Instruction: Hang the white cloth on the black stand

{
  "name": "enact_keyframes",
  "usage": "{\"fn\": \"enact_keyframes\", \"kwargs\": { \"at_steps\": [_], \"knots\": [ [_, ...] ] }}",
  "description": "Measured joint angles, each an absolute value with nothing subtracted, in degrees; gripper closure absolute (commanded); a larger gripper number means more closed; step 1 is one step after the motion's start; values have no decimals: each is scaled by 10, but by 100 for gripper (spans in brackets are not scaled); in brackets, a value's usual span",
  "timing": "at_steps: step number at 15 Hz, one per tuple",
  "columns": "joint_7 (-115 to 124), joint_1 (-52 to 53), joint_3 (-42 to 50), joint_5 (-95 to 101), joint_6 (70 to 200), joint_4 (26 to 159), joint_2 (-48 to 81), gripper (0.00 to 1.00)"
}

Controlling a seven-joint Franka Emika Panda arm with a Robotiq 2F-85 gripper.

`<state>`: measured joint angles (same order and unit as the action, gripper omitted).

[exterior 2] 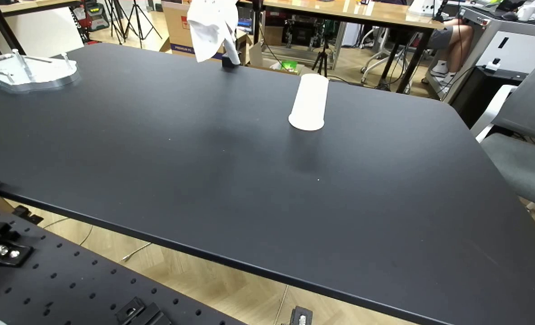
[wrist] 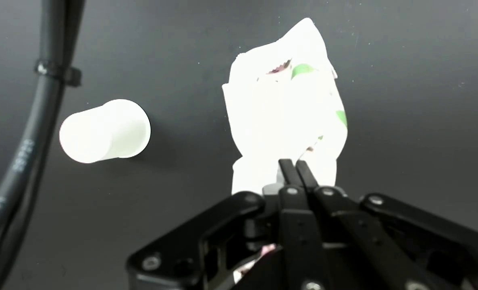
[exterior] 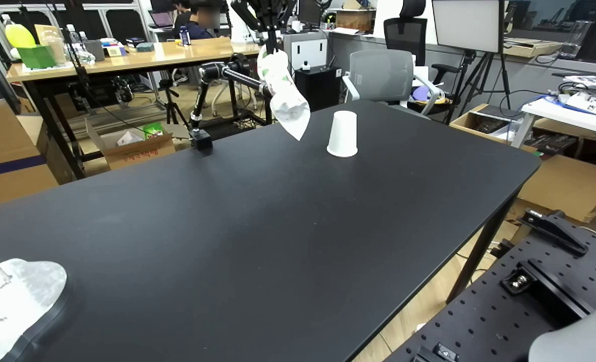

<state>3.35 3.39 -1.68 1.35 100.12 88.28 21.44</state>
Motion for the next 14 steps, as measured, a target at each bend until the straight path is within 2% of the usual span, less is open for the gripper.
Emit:
{"fn": "enact_keyframes", "kwargs": {
  "at_steps": [7, 8, 10, 14],
  "knots": [
    [35, 31, -8, 13, 1007, 883, 230, 99],
    [35, 31, -8, 13, 1010, 883, 231, 73],
    [36, 31, -8, 12, 1015, 884, 234, 67],
    [36, 31, -8, 11, 1018, 883, 235, 39]
  ]
}}
